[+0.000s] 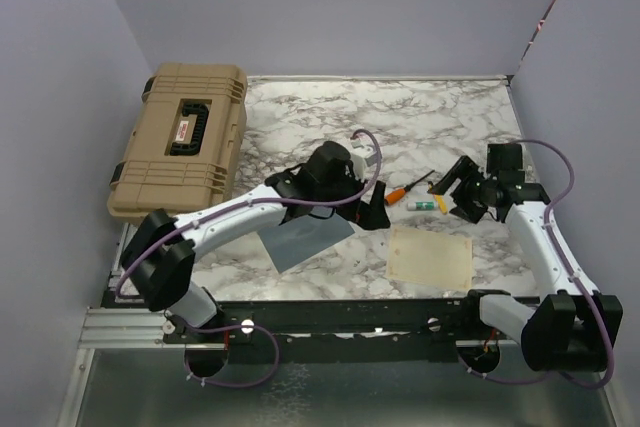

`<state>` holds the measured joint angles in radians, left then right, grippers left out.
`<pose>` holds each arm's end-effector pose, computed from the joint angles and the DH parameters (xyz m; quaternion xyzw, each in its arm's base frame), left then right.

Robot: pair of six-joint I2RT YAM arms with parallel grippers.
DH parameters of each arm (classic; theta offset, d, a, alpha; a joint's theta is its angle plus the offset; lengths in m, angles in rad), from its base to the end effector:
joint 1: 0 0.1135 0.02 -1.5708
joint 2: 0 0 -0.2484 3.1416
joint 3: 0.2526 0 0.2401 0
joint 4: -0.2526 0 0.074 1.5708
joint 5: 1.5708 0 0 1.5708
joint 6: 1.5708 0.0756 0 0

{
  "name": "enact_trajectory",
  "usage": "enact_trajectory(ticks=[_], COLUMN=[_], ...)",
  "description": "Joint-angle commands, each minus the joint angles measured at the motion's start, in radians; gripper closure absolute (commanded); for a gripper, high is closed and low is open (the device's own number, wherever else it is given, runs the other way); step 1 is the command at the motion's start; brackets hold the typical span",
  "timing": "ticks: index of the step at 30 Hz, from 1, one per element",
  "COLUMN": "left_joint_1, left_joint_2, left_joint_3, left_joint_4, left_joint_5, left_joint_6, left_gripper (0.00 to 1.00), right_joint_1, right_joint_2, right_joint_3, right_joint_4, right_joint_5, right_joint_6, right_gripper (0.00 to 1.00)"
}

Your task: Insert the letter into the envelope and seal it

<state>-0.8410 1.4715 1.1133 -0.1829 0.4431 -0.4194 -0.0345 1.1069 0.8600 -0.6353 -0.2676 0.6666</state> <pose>0.2133 -0.2870 0.2621 0.2835 0.8077 -0.4376 0.2754 0.2429 0.0116 0.2236 0.2781 0.8916 0.2233 0.2789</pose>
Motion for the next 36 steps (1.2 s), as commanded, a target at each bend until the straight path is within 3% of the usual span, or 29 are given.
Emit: enact_trajectory(ticks=[1, 8, 15, 24, 30, 36], left_joint_1=[-0.064, -0.092, -0.102, -0.101, -0.096, -0.060], left_joint_2=[0.143, 0.331, 0.431, 0.444, 0.486, 0.487], left_joint_3=[0.012, 0.119, 0.100, 0.019, -0.009, -0.054], left_joint_4=[0.008, 0.009, 0.043, 0.059, 0.014, -0.009], left_joint_5=[-0.126, -0.131, -0.123, -0.140, -0.185, -0.179], left_joint_6=[-0.079, -0.126, -0.211, -0.221, -0.282, -0.344], left_gripper=[0.02, 0.04, 0.03, 0.09, 0.20, 0.24], right_joint_1=[-0.005, -0.006, -0.005, -0.005, -0.005, -0.005], right_joint_2=[-0.013, 0.044, 0.096, 0.169, 0.165, 0.167], right_joint_3=[-0.106, -0.185, -0.215, -0.303, -0.390, -0.439], right_joint_4=[-0.120, -0.124, -0.136, -0.010, 0.052, 0.102], right_joint_5=[0.184, 0.360, 0.431, 0.184, 0.081, 0.007], right_joint_6=[0.072, 0.108, 0.136, 0.186, 0.267, 0.323], right_gripper=[0.21, 0.20, 0.20, 0.21, 0.21, 0.21])
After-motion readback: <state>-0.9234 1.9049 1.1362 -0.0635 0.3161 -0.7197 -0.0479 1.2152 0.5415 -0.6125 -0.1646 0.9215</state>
